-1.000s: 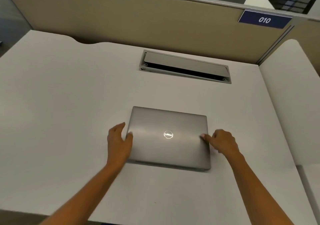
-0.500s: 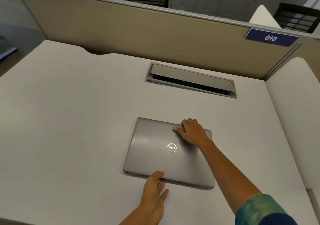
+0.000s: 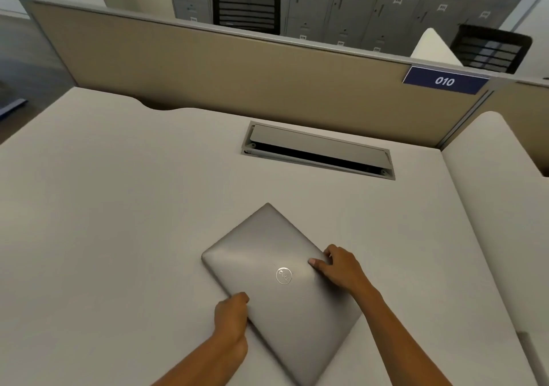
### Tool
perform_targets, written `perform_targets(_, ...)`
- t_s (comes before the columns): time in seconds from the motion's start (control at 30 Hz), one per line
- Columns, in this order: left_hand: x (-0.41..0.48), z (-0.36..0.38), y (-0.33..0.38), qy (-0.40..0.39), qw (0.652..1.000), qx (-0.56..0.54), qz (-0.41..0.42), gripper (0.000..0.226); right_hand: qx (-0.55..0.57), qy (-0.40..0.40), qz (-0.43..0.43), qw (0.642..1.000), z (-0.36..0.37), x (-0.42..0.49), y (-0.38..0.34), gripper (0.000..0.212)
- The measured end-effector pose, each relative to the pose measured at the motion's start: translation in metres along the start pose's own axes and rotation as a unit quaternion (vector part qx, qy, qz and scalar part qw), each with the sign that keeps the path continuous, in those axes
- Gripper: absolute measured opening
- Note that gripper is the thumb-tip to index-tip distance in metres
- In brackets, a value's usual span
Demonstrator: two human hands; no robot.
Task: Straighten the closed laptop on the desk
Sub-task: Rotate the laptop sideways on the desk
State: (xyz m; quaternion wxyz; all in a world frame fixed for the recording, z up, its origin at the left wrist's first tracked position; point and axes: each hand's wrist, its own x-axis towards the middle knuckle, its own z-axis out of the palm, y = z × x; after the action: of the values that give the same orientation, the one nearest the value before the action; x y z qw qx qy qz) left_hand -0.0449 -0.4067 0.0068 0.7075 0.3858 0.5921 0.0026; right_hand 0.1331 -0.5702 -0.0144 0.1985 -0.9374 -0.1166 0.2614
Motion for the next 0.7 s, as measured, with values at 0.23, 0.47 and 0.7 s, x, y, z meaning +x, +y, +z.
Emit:
perform_targets(0.23, 0.028, 0.009, 0.054, -0.055, 0.990, 0.115, 0.063, 0.015, 0.088, 0.017, 0.069, 0.994, 0.016, -0.042, 0.018, 0.044)
perform_targets(0.47, 0.057, 0.038, 0.100, -0.115, 0.969, 0.200, 0.085, 0.057, 0.175, 0.041, 0.113, 0.977, 0.024, -0.054, 0.012, 0.042)
perform_targets(0.7, 0.066, 0.041, 0.110, -0.144, 0.959, 0.233, 0.076, 0.064, 0.206, 0.049, 0.141, 0.967, 0.033, -0.055, 0.010, 0.042)
